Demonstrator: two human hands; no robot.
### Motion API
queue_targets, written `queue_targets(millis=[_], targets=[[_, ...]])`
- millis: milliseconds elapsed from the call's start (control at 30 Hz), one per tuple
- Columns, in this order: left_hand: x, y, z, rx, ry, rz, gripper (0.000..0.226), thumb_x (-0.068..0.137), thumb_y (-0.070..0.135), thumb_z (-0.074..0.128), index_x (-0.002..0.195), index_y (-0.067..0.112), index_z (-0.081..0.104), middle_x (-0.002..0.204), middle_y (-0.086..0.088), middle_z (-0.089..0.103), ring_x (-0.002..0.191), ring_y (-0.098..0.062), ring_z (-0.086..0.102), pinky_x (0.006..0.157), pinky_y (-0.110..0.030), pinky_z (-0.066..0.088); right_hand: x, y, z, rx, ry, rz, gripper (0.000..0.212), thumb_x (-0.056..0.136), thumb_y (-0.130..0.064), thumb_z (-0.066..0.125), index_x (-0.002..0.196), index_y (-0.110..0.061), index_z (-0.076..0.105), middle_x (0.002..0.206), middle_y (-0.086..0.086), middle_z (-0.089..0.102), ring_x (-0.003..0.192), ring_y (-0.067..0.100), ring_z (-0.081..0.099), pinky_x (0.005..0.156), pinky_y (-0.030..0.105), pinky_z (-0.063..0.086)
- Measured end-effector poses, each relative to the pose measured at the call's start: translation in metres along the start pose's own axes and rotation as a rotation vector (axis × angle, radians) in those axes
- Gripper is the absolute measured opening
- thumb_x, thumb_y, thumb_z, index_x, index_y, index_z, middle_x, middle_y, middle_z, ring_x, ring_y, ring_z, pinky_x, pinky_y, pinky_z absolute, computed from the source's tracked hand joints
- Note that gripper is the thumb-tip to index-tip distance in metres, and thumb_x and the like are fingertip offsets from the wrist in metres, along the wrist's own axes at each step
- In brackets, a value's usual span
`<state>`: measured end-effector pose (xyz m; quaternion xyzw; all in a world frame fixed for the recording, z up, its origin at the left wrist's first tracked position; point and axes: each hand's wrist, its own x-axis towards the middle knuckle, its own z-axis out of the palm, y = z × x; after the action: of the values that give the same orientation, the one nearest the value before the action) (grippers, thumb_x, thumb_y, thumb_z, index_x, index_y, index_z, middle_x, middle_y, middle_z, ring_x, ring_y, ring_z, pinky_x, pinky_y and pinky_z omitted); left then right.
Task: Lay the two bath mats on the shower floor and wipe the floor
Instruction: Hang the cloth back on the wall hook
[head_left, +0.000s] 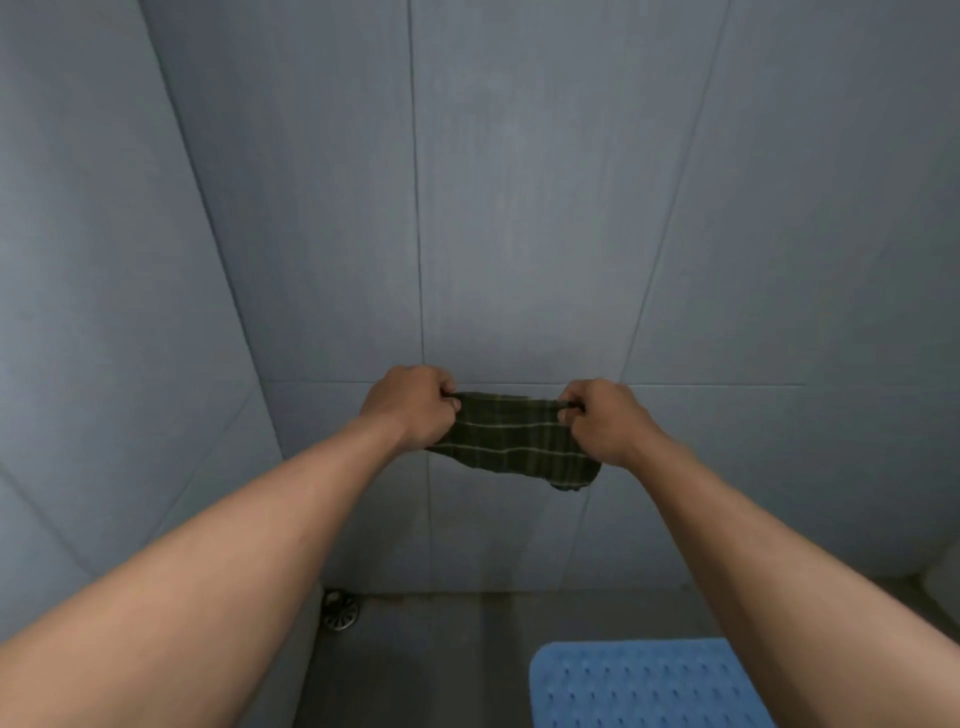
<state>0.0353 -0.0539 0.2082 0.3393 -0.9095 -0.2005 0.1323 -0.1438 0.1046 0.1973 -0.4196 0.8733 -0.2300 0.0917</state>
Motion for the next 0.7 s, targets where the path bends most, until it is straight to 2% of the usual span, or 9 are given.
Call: queue_targets(millis=[67, 167, 233, 300, 433, 500, 567, 700], targets=[[0.006, 0.013, -0.011, 0.020, 0.014, 0.006, 0.010, 0.095, 0.028, 0.056, 0.090, 0.031, 0.064, 0.097, 0.001, 0.066, 0.091, -0.021, 0.061, 0.073, -0.029, 0.043, 0.003, -0.001, -0.014, 0.016, 0.016, -0.013, 0.012, 0.096, -0.026, 0.054, 0.091, -0.035, 0.061, 0.109, 0.008, 0.067, 0.113, 0.035, 0.056, 0.102, 0.052, 0.045], [0.015, 0.030, -0.018, -0.007, -0.014, -0.015, 0.012, 0.096, 0.027, 0.055, 0.089, 0.027, 0.065, 0.085, 0.000, 0.066, 0.074, -0.021, 0.063, 0.066, -0.031, 0.051, 0.010, 0.004, -0.032, 0.034, 0.032, -0.036, 0.013, 0.096, -0.025, 0.054, 0.093, -0.032, 0.064, 0.107, 0.008, 0.067, 0.113, 0.035, 0.055, 0.101, 0.053, 0.044], [0.021, 0.040, -0.020, -0.013, -0.023, -0.029, 0.013, 0.096, 0.026, 0.055, 0.089, 0.025, 0.066, 0.081, -0.001, 0.065, 0.069, -0.021, 0.063, 0.069, -0.034, 0.056, 0.013, 0.007, -0.042, 0.023, 0.026, -0.055, 0.013, 0.096, -0.024, 0.054, 0.093, -0.031, 0.064, 0.105, 0.006, 0.067, 0.112, 0.034, 0.056, 0.101, 0.052, 0.044], [0.025, 0.051, -0.026, -0.018, -0.037, -0.047, 0.012, 0.097, 0.026, 0.056, 0.090, 0.024, 0.066, 0.085, -0.003, 0.067, 0.073, -0.021, 0.063, 0.073, -0.035, 0.056, 0.019, 0.010, -0.057, 0.032, 0.005, -0.073, 0.012, 0.096, -0.025, 0.055, 0.093, -0.032, 0.064, 0.103, 0.004, 0.068, 0.108, 0.032, 0.058, 0.100, 0.052, 0.045], [0.042, 0.075, -0.058, -0.033, -0.055, -0.087, 0.008, 0.097, 0.026, 0.058, 0.096, 0.024, 0.066, 0.103, -0.002, 0.065, 0.098, -0.022, 0.059, 0.079, -0.031, 0.043, 0.029, 0.001, -0.106, 0.048, -0.054, -0.116, 0.013, 0.094, -0.025, 0.058, 0.085, -0.032, 0.064, 0.096, 0.000, 0.069, 0.100, 0.027, 0.063, 0.094, 0.046, 0.050], [0.052, 0.091, -0.083, -0.055, -0.063, -0.092, 0.008, 0.097, 0.025, 0.058, 0.095, 0.025, 0.066, 0.103, -0.003, 0.065, 0.098, -0.022, 0.059, 0.079, -0.029, 0.042, 0.031, -0.010, -0.137, 0.079, -0.067, -0.113, 0.014, 0.095, -0.022, 0.059, 0.084, -0.030, 0.065, 0.093, 0.001, 0.068, 0.095, 0.024, 0.064, 0.084, 0.035, 0.052], [0.060, 0.110, -0.113, -0.082, -0.076, -0.084, 0.007, 0.096, 0.024, 0.059, 0.093, 0.026, 0.065, 0.101, -0.003, 0.066, 0.097, -0.022, 0.060, 0.076, -0.027, 0.041, 0.032, -0.023, -0.172, 0.098, -0.087, -0.103, 0.013, 0.095, -0.020, 0.060, 0.085, -0.026, 0.066, 0.090, 0.002, 0.068, 0.091, 0.023, 0.064, 0.073, 0.028, 0.047], [0.064, 0.152, -0.182, -0.098, -0.084, -0.109, 0.007, 0.093, 0.024, 0.061, 0.091, 0.028, 0.066, 0.099, -0.005, 0.068, 0.090, -0.023, 0.062, 0.062, -0.024, 0.042, 0.031, -0.057, -0.246, 0.108, -0.135, -0.062, 0.009, 0.095, -0.020, 0.062, 0.092, -0.021, 0.070, 0.093, 0.003, 0.071, 0.090, 0.021, 0.065, 0.072, 0.028, 0.046]])
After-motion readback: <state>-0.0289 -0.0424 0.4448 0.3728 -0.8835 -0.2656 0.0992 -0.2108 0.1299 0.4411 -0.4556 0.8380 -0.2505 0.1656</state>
